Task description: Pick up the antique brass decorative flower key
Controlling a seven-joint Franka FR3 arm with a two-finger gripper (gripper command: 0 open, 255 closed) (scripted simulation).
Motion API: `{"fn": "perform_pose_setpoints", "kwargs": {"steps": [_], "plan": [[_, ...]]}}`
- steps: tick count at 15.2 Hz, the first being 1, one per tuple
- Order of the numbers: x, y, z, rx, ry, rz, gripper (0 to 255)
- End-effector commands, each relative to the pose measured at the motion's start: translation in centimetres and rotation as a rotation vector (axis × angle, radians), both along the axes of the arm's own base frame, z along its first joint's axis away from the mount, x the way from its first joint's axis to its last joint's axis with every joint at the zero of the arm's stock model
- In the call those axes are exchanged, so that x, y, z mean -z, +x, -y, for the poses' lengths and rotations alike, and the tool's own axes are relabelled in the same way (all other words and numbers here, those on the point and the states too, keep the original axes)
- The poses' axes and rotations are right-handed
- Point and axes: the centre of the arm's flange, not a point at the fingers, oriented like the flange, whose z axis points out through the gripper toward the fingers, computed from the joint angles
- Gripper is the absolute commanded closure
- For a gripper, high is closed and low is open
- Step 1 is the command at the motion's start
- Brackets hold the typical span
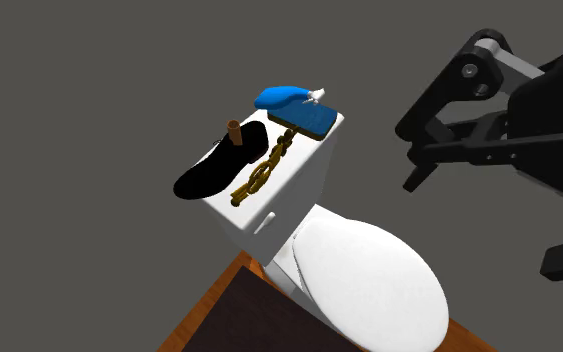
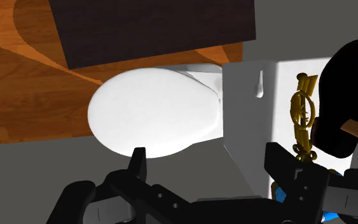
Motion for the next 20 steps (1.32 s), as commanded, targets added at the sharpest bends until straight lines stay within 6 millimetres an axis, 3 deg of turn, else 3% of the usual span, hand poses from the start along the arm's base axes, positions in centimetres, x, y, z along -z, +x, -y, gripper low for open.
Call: {"fn": "perform_pose_setpoints", "kwargs": {"steps": [1,20], "plan": [[0.0,0.0,0.0,0.0,0.0,0.0,0],[17.1,7.7,-16.3,0.1,0.0,0.07,0]]}}
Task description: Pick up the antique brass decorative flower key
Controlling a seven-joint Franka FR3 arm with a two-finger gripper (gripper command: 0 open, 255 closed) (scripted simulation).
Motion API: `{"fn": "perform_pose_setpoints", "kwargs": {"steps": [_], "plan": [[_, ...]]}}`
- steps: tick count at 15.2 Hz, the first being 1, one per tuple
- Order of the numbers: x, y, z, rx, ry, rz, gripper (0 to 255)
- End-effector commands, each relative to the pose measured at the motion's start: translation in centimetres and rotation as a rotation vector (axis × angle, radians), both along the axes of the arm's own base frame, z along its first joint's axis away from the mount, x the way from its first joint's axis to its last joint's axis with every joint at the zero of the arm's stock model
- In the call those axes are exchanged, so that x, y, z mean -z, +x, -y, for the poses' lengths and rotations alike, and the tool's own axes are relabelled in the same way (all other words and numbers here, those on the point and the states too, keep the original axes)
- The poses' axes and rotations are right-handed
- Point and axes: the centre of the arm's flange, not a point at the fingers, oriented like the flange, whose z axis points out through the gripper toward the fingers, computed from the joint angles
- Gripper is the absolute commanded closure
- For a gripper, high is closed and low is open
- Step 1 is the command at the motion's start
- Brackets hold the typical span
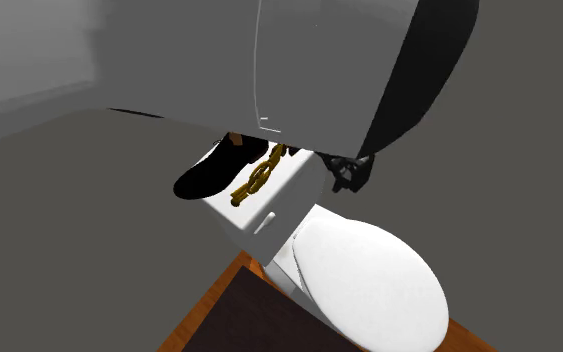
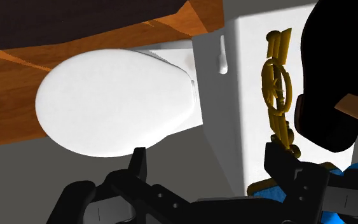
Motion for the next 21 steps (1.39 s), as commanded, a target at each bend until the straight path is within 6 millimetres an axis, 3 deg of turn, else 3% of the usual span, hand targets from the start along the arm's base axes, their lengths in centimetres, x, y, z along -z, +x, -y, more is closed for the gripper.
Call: {"fn": "perform_pose_setpoints", "kwargs": {"steps": [1,21], "plan": [[1.7,0.8,-1.7,0.011,0.002,0.009,0],[18.5,11.8,-17.4,0.114,0.002,0.081,0]]}}
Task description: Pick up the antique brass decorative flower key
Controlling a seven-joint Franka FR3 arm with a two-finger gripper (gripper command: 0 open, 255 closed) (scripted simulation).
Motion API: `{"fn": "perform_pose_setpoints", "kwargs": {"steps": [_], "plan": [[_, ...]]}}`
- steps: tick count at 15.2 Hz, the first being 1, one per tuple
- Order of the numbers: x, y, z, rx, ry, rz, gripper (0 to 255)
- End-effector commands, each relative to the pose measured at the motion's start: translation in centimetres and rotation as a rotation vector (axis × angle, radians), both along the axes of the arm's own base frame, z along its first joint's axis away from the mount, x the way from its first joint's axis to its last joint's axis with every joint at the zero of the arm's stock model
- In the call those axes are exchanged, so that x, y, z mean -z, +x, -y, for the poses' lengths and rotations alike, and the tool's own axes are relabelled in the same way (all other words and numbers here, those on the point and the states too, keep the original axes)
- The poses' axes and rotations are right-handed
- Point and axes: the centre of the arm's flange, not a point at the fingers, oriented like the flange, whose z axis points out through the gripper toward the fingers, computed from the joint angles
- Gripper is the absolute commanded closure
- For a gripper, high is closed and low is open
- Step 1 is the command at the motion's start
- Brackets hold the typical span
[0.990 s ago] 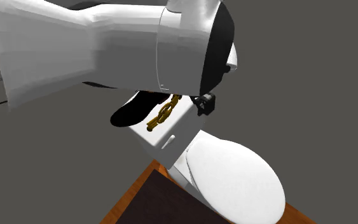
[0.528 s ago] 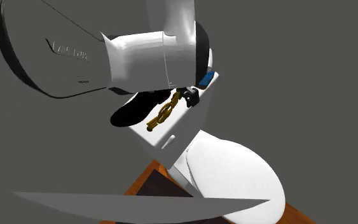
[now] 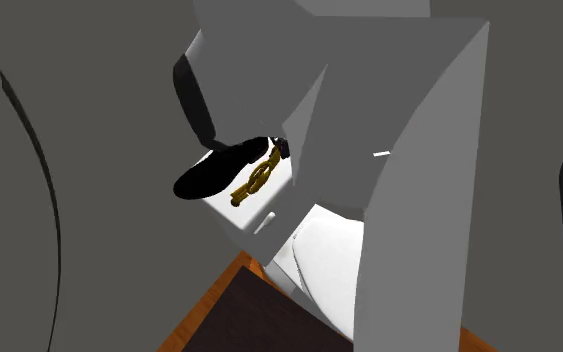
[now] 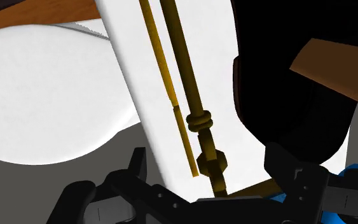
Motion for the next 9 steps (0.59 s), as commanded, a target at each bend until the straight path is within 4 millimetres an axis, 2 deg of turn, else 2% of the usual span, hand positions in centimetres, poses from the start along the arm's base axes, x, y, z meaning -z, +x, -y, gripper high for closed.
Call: {"fn": "perform_pose_setpoints", "kwargs": {"steps": [1,7,9], "plan": [[1.3,0.5,-0.5,0.005,-0.001,0.004,0],[4.5,0.5,-0.5,0.005,-0.001,0.004,0],[4.8,0.5,-0.5,0.005,-0.001,0.004,0]]}}
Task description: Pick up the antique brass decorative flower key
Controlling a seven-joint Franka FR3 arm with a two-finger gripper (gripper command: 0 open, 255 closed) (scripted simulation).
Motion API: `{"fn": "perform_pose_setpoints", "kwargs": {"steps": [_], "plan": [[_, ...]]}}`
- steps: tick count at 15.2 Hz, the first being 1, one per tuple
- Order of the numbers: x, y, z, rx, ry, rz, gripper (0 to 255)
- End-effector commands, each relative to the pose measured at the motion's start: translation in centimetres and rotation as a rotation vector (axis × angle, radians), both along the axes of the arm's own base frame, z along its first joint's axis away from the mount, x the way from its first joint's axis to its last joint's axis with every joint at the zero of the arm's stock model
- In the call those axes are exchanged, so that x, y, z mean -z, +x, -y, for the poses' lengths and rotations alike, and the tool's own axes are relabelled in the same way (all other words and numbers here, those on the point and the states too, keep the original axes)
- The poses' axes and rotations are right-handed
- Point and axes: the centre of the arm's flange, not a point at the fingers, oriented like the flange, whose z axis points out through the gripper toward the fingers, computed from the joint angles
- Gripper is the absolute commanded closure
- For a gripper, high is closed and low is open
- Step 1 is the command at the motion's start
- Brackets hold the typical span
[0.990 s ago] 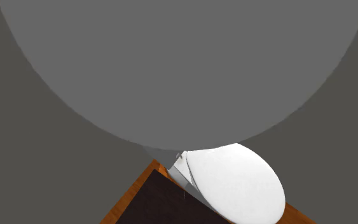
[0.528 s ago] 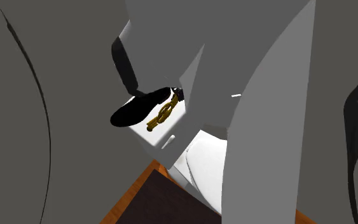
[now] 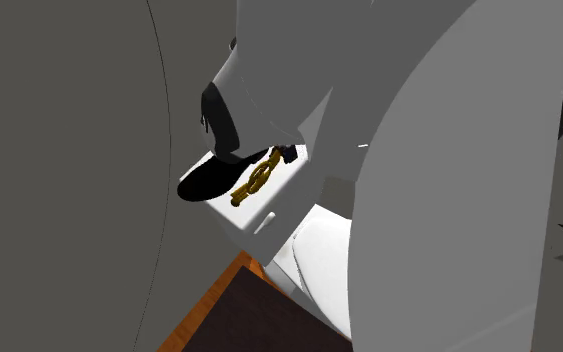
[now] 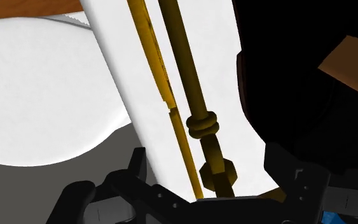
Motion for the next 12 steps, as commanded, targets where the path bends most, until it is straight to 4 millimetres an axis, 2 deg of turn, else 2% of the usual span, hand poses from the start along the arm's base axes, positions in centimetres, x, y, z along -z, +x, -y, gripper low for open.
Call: {"fn": "perform_pose_setpoints", "kwargs": {"steps": [1,10,12], "plan": [[1.2,-0.8,-0.4,-0.012,-0.002,-0.019,255],[1.1,-0.7,-0.5,-0.012,-0.002,-0.018,255],[0.0,-0.7,-0.5,-0.012,-0.002,-0.018,255]]}}
